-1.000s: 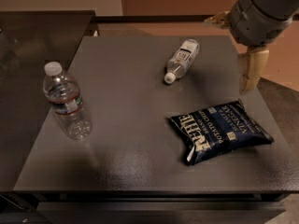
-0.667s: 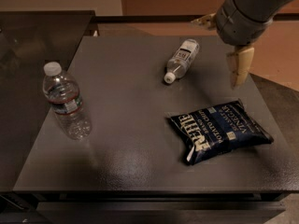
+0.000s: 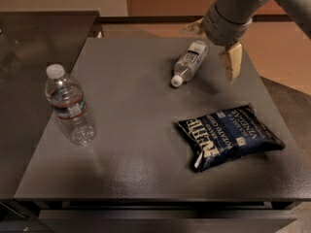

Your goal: Place blue plastic bottle upright

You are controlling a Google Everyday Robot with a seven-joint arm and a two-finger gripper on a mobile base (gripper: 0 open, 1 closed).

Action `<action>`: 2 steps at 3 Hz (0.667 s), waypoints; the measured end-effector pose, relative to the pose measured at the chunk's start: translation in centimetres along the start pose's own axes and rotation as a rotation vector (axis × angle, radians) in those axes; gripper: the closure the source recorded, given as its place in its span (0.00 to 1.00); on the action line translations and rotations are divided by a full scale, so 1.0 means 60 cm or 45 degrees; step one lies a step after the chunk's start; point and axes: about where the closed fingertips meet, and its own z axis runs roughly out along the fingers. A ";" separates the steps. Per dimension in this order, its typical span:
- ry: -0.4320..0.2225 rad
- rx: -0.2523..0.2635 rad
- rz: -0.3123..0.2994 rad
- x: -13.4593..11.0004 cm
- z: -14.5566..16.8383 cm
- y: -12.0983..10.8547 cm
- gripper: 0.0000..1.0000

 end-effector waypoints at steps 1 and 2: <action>0.011 -0.054 -0.105 0.017 0.039 -0.029 0.00; 0.003 -0.107 -0.195 0.022 0.073 -0.046 0.00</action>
Offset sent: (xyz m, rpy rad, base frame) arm 0.0592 0.0191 -0.0426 -0.1584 0.0723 0.2130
